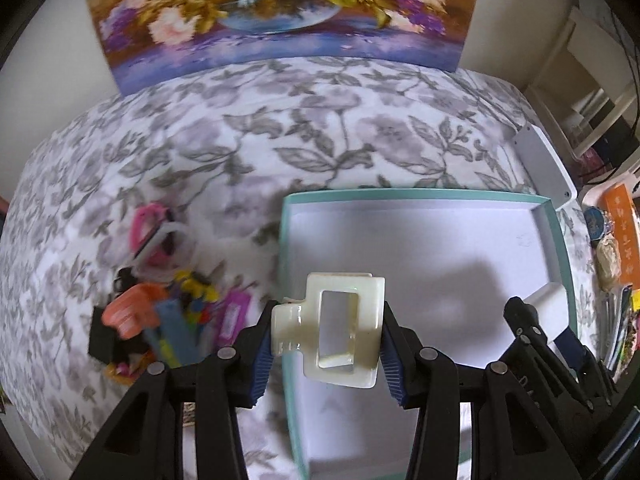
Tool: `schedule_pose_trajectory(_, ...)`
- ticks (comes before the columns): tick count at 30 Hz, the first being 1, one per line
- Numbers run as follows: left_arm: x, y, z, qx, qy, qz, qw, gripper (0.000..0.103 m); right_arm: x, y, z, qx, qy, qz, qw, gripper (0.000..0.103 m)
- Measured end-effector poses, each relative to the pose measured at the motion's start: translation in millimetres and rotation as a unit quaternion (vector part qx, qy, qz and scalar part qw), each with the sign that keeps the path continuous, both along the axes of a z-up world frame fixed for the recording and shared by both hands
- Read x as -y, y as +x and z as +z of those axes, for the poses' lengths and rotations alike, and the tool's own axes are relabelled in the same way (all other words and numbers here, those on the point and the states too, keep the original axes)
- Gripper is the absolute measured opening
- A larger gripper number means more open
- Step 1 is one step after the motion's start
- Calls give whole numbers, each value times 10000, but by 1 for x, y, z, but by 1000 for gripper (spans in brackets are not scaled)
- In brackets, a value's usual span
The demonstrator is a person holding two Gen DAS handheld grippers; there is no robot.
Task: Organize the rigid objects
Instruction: 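Carry the clip and charger into the teal-rimmed tray and open both grippers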
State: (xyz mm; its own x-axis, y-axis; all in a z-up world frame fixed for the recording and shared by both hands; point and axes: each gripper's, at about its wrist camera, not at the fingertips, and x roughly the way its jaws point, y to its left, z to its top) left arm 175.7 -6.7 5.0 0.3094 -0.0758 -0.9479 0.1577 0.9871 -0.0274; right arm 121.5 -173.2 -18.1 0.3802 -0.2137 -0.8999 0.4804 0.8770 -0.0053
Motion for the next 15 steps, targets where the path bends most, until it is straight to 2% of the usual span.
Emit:
schedule_pose_trajectory(11,25,11,-19,-60,-46,-169,9998,52,7,3,-15,-188,55,-9,9998,60)
schedule_pose_trajectory(13,23,10,-19,-54,-22,-150,9999,67,6,3,-15,-211,75,20,9997,60)
schedule_pose_trajectory(15,20,9,-17,-55,-100,-114,9999,69,5,2,-16,-232,98,37,9997,60)
